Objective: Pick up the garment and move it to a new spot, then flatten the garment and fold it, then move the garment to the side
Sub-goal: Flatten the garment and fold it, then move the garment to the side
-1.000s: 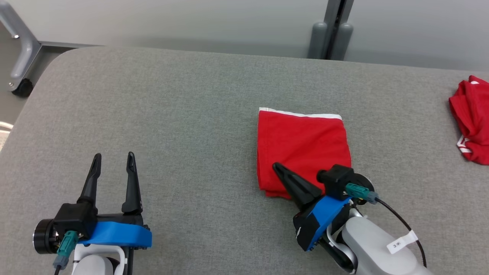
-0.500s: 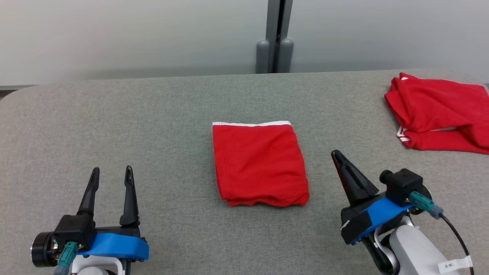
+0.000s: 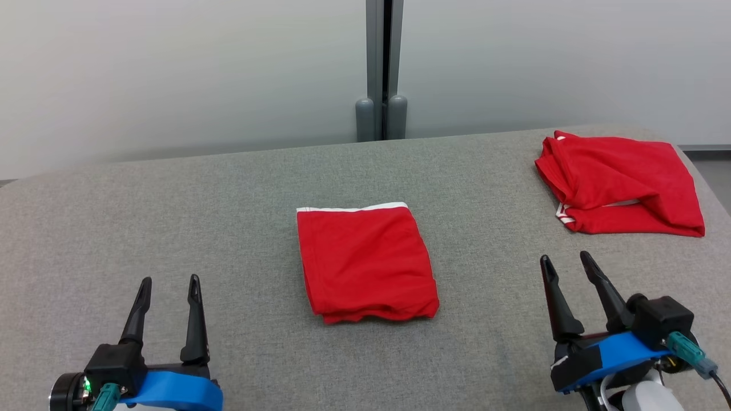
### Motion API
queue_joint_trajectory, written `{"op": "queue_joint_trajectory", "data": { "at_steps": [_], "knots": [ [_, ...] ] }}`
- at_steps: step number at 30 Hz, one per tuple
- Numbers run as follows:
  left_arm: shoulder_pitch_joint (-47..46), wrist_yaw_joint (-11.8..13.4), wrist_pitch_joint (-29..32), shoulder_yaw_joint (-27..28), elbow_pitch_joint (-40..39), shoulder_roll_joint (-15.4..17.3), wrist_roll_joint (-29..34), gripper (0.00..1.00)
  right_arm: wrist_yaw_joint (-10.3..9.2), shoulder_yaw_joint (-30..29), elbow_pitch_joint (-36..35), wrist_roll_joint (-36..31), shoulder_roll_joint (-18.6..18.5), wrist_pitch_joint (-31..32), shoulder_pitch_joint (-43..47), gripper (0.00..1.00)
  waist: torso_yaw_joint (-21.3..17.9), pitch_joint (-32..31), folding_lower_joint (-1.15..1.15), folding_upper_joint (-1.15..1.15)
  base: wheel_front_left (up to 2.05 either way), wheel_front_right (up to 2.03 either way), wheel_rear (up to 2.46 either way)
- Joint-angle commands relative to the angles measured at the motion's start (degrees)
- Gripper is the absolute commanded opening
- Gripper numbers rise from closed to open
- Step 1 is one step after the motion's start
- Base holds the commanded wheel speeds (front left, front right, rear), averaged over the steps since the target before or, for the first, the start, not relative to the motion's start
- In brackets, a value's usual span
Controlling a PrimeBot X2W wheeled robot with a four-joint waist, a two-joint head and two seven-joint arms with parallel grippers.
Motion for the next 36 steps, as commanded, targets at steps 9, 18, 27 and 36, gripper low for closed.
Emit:
{"op": "queue_joint_trajectory", "data": {
  "at_steps": [9,18,27,36],
  "knots": [
    [1.65,-0.33,-0.24,0.78,0.23,0.01,0.63,1.0,0.01,-4.79,-4.07,-3.29,2.65,-0.17,5.47,1.0,1.77,-1.99,0.01,0.0,0.0,0.0,0.0],
    [1.86,-0.2,-0.24,0.96,0.25,-0.04,1.05,1.0,0.01,-6.01,-5.28,-4.82,3.68,-0.17,7.03,1.0,2.42,-2.41,0.01,0.0,0.0,0.0,0.0],
    [1.65,-0.23,-0.23,1.28,0.36,-0.03,1.18,1.0,0.01,-6.1,-5.38,-5.21,3.98,-0.17,7.07,1.0,2.95,-2.35,0.01,0.0,0.0,0.0,0.0],
    [1.98,-0.26,-0.24,1.52,0.2,0.2,1.15,1.0,0.01,-5.84,-4.98,-5.46,4.07,-0.17,7.11,1.0,3.35,-2.16,0.01,0.0,0.0,0.0,0.0]
  ]
}}
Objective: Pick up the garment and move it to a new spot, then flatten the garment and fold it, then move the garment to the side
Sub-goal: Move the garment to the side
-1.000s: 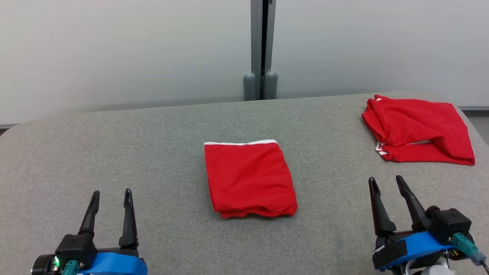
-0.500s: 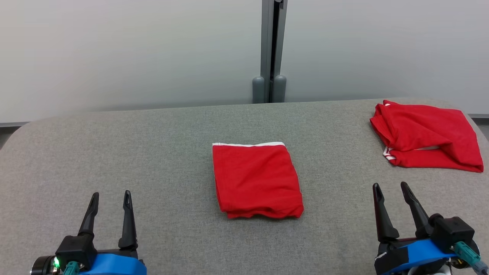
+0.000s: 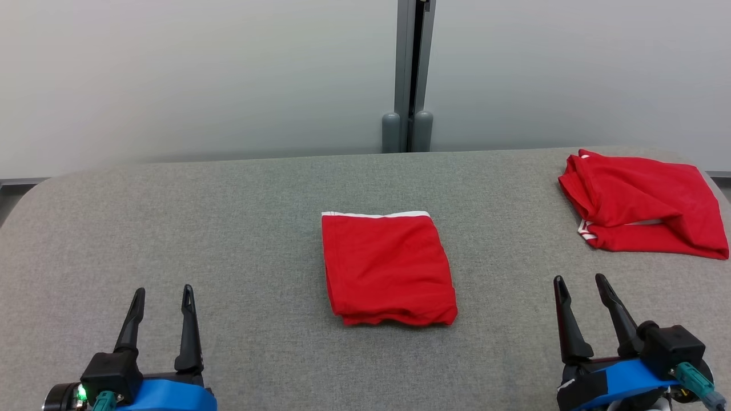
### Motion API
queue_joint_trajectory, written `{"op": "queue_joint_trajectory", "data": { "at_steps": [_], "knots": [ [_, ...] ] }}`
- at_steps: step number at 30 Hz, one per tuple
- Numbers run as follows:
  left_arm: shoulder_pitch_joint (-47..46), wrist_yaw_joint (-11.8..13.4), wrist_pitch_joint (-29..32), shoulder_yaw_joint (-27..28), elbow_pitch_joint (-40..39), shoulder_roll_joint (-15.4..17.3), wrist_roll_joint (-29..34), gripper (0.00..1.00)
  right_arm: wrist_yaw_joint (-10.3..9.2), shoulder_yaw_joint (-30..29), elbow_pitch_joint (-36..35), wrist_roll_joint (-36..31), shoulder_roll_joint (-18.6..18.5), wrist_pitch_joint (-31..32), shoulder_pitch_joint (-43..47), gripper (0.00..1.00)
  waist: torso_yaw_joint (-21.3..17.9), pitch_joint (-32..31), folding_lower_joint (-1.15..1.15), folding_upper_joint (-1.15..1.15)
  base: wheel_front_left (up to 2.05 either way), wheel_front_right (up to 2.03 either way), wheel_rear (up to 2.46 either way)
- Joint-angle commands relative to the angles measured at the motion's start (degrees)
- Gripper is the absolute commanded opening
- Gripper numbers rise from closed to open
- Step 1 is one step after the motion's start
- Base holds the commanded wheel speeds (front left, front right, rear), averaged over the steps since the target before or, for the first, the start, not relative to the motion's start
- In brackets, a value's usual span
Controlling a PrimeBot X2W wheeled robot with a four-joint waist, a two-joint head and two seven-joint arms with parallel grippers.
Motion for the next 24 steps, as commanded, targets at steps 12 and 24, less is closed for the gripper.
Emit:
{"op": "queue_joint_trajectory", "data": {
  "at_steps": [12,24],
  "knots": [
    [-2.15,-0.32,-0.25,-1.02,-0.48,0.1,-0.18,1.0,0.01,2.21,0.73,-0.69,-1.67,-0.17,-5.99,1.0,2.04,2.36,0.0,0.0,0.0,0.0,0.0],
    [-6.26,-0.38,-0.24,-1.66,-0.41,-0.02,-1.38,1.0,0.01,9.37,15.37,-1.44,-4.86,0.61,-26.33,1.0,6.68,8.6,0.0,0.0,0.0,0.0,0.0]
  ]
}}
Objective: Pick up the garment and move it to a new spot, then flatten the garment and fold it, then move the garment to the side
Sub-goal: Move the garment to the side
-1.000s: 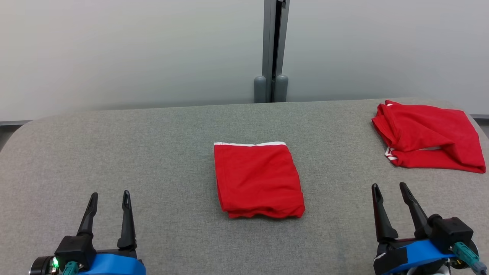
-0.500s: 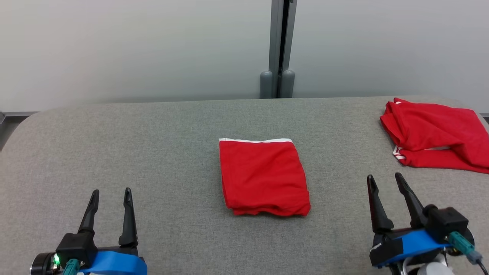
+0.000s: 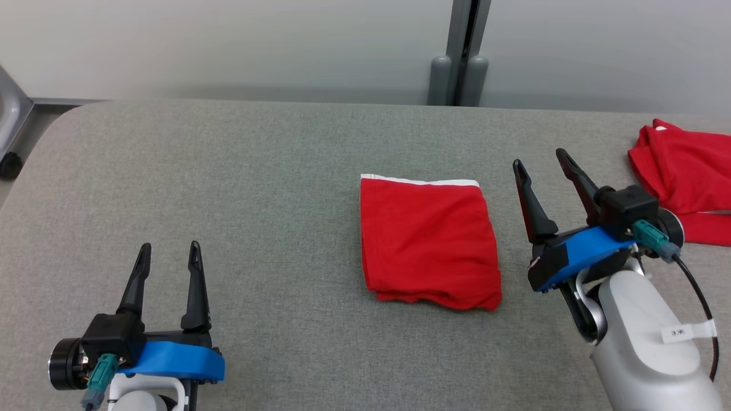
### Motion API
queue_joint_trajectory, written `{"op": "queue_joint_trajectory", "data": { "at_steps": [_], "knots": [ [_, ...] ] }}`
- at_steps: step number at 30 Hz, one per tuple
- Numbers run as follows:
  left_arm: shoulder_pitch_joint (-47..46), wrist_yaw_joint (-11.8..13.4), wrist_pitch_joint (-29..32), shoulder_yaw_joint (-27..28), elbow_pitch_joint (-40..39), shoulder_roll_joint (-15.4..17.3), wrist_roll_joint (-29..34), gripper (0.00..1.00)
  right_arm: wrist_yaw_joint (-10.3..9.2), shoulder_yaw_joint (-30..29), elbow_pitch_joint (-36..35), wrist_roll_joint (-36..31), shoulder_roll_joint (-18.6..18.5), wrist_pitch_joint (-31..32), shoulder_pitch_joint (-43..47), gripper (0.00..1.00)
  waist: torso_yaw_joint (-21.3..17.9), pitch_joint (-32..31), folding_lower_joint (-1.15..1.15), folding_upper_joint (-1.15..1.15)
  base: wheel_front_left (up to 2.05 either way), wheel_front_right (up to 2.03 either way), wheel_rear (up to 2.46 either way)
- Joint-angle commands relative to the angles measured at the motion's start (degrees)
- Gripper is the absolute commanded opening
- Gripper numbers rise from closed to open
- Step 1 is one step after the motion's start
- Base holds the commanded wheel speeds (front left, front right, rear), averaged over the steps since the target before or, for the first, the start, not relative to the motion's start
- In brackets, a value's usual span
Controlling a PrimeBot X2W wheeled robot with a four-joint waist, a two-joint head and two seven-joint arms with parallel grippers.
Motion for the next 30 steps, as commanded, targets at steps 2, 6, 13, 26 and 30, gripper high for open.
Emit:
{"op": "queue_joint_trajectory", "data": {
  "at_steps": [2,6,13,26,30],
  "knots": [
    [-1.15,-0.18,-0.23,-0.21,-0.03,-0.05,-0.38,1.0,0.01,0.77,3.24,-0.14,-0.03,0.28,-2.95,1.0,1.67,2.0,-0.01,-0.01,0.0,0.0,0.0],
    [-2.48,-0.19,-0.24,-0.73,0.0,-0.13,-0.95,1.0,0.01,2.18,10.94,0.03,0.01,1.36,-6.7,1.0,2.84,3.83,-0.01,-0.01,0.0,0.0,0.0],
    [-4.05,-0.19,-0.24,-1.04,0.04,-0.23,-1.49,1.0,0.01,3.42,22.22,0.92,1.03,0.84,-9.47,1.0,3.77,5.88,-0.01,-0.01,0.0,0.0,0.0],
    [-5.36,0.08,-0.24,-1.55,0.16,-0.27,-2.11,1.0,0.01,5.84,33.59,2.59,3.21,-0.52,-10.46,1.0,3.86,7.73,-0.01,-0.01,0.0,0.0,0.0],
    [-5.64,0.08,-0.24,-1.4,0.38,-0.28,-2.43,1.0,0.04,7.87,34.5,5.17,4.66,-0.53,-9.58,1.0,3.88,7.92,-0.01,-0.01,0.0,0.0,0.0]
  ]
}}
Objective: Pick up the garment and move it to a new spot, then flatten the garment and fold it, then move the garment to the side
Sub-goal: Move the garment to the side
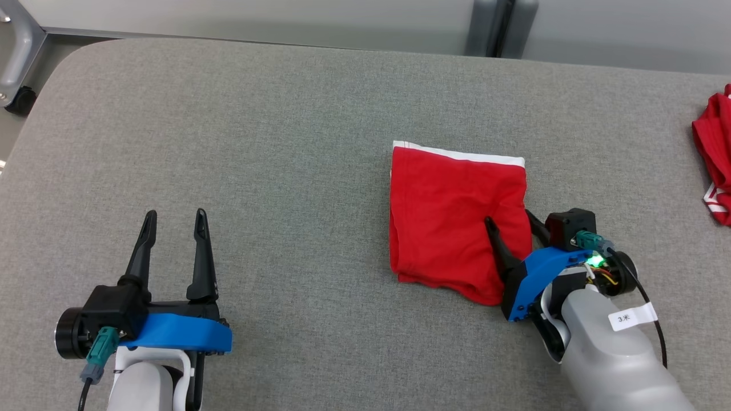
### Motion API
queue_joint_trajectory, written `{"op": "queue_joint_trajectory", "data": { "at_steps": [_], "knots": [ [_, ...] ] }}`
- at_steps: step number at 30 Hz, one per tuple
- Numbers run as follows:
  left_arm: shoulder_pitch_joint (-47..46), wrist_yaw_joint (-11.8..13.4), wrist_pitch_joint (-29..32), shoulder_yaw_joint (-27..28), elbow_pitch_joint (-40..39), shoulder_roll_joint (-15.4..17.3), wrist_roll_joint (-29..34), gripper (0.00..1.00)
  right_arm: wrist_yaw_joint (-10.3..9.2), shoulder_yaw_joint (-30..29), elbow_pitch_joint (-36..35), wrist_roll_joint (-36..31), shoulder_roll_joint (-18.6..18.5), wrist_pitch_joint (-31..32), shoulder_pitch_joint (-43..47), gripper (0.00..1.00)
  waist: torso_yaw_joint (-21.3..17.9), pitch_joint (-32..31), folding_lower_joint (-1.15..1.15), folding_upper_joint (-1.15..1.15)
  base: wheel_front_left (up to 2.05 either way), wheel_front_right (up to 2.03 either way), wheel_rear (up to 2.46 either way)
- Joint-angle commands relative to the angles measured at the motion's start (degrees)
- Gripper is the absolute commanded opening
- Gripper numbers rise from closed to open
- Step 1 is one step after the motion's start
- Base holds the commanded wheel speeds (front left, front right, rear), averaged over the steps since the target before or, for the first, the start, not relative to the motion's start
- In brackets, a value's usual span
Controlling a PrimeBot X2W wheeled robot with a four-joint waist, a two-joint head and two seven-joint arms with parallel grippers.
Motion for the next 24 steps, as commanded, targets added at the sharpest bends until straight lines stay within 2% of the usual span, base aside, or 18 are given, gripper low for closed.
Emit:
{"op": "queue_joint_trajectory", "data": {
  "at_steps": [1,3,4,8,15,24],
  "knots": [
    [-0.83,0.23,-0.24,0.16,0.07,-0.06,-0.48,1.0,0.14,1.13,0.98,1.58,1.18,0.48,1.46,1.0,0.03,0.0,0.0,-0.01,0.0,0.0,0.0],
    [-0.84,0.27,-0.24,0.03,0.15,-0.06,-0.56,1.0,0.14,2.53,0.91,2.98,1.36,0.45,1.5,0.11,0.04,0.01,0.0,-0.01,0.0,0.0,0.0],
    [-0.84,0.28,-0.24,0.01,0.17,-0.06,-0.69,1.0,0.14,3.15,0.97,3.6,1.41,0.49,1.33,0.0,0.0,0.0,0.0,-0.01,0.0,0.0,0.0],
    [-0.52,0.37,-0.24,0.23,0.21,-0.06,-0.82,1.0,0.07,4.09,-0.17,4.95,0.8,0.4,-0.56,0.0,-0.43,-0.06,0.0,-0.01,0.0,0.0,0.0],
    [-0.04,0.34,-0.23,0.06,-0.67,-0.07,-0.52,1.0,0.06,5.77,-4.67,2.6,-3.4,0.17,-2.03,0.0,-2.05,-0.22,0.0,-0.01,0.0,0.0,0.0],
    [-1.2,0.01,-0.24,0.41,-3.8,0.14,0.22,1.0,0.06,11.86,-7.44,1.3,-9.93,0.16,-8.24,0.0,-7.41,2.69,0.0,-0.01,0.0,0.0,0.0]
  ]
}}
